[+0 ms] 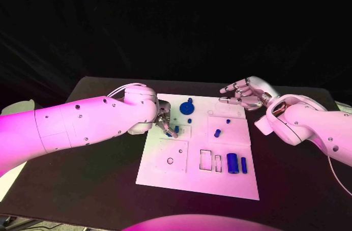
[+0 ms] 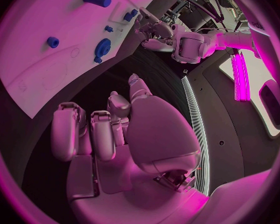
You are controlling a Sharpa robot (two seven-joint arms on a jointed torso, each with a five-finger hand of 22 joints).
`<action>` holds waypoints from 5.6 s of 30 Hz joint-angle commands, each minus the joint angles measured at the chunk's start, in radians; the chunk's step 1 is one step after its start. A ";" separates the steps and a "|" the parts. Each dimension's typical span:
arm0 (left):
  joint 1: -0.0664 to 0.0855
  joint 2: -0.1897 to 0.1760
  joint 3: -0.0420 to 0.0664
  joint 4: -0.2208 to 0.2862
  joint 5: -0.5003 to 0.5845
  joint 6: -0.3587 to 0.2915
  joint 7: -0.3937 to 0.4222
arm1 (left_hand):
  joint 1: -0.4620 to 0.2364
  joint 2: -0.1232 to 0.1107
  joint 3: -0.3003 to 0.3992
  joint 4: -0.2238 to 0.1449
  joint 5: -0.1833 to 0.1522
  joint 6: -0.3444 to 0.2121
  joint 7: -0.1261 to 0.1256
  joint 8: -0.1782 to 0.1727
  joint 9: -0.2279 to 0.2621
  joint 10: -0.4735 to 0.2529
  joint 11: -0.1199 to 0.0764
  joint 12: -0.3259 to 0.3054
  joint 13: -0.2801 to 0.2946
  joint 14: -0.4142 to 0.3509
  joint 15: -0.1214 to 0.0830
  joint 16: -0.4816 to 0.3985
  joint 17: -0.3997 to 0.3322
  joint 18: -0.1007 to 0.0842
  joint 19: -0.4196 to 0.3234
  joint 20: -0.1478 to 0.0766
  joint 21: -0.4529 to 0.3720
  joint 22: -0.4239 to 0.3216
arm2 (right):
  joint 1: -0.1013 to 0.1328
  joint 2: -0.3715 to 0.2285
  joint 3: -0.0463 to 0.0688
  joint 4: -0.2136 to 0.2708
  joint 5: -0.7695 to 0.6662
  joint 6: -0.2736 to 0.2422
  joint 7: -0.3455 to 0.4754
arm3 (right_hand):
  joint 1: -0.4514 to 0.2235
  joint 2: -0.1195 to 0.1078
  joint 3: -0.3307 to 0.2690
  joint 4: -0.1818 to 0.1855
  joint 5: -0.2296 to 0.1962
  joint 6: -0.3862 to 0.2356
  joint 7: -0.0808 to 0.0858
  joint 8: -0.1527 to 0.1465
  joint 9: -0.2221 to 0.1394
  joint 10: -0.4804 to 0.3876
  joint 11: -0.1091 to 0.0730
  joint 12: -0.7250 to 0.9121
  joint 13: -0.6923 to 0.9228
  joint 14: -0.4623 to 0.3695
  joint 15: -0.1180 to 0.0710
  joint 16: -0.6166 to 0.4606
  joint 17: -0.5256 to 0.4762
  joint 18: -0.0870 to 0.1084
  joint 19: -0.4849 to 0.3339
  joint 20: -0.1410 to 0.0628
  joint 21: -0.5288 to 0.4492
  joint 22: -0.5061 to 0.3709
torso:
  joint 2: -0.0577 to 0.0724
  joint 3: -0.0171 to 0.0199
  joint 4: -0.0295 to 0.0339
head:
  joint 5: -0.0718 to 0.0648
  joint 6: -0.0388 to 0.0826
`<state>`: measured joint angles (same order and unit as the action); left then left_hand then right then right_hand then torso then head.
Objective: Assemble the parts on the task board
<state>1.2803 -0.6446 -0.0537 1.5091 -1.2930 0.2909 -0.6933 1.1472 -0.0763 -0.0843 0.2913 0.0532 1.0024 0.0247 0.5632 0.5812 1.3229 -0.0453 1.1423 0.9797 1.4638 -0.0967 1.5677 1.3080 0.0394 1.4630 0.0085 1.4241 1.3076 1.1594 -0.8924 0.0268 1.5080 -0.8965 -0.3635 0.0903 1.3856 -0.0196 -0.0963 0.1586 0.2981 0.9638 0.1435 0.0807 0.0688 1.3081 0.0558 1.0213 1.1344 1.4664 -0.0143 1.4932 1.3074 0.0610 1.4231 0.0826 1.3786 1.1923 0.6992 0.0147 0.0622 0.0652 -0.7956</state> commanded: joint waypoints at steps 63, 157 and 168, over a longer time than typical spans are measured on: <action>-0.001 0.115 -0.003 -0.151 0.002 0.194 -0.062 | -0.061 0.048 -0.043 0.002 -0.004 0.007 -0.005 0.014 0.005 0.013 -0.003 0.018 0.014 0.107 -0.010 0.003 0.263 -0.019 0.098 -0.010 0.035 0.237 | -0.001 0.002 0.000 0.003 -0.009 0.013 0.006 | -0.007 0.006 -0.009 0.000 0.008 0.006 0.000 -0.004 0.000 -0.006 -0.002 0.003 -0.002 0.079 -0.009 -0.007 0.160 0.016 -0.005 -0.003 -0.006 0.000 | -0.001 0.0001 0.0002 | -0.008 -0.009; 0.005 0.043 0.002 -0.115 0.162 0.163 -0.056 | -0.020 -0.068 0.997 -0.275 0.266 -0.075 0.040 -0.046 -0.023 -0.062 0.030 -0.061 -0.068 0.107 0.016 0.003 0.263 -0.007 0.086 0.013 -0.030 0.220 | -0.002 0.004 0.000 -0.008 -0.012 0.037 0.004 | -0.012 0.004 -0.016 0.003 0.008 0.005 0.000 -0.004 0.000 -0.006 -0.002 0.005 -0.002 0.080 -0.008 -0.006 0.161 0.015 -0.004 -0.003 -0.006 0.000 | -0.002 -0.0005 0.0008 | 0.004 0.002; 0.007 0.038 0.002 -0.119 0.167 0.152 -0.055 | -0.030 -0.067 1.023 -0.288 0.265 -0.082 0.042 -0.059 -0.031 -0.074 0.031 -0.065 -0.076 0.107 0.016 0.003 0.263 -0.006 0.084 0.013 -0.036 0.219 | -0.002 0.004 0.000 -0.007 -0.012 0.038 0.003 | -0.014 0.004 -0.018 0.004 0.008 0.005 0.000 -0.004 0.000 -0.006 -0.002 0.005 -0.002 0.080 -0.008 -0.006 0.161 0.015 -0.004 -0.003 -0.005 0.001 | -0.001 -0.0004 0.0006 | 0.006 0.003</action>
<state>1.2930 -0.6051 -0.0464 1.3943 -1.1265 0.4268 -0.6916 1.1203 -0.1506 0.7824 0.1559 0.3155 0.9197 0.0641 0.5063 0.5508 1.2541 -0.0127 1.0800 0.9040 1.4675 -0.0857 1.5677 1.3077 0.0396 1.4683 0.0142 1.3902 1.3073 1.1580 -0.8891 0.0265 1.5001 -0.9003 -0.3411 0.0897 1.3817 -0.0157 -0.1076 0.1643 0.3019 0.9638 0.1435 0.0807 0.0688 1.3081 0.0558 1.0213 1.1328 1.4664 -0.0143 1.4892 1.3074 0.0610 1.4231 0.0826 1.3786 1.1923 0.6980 0.0141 0.0631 0.0704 -0.7922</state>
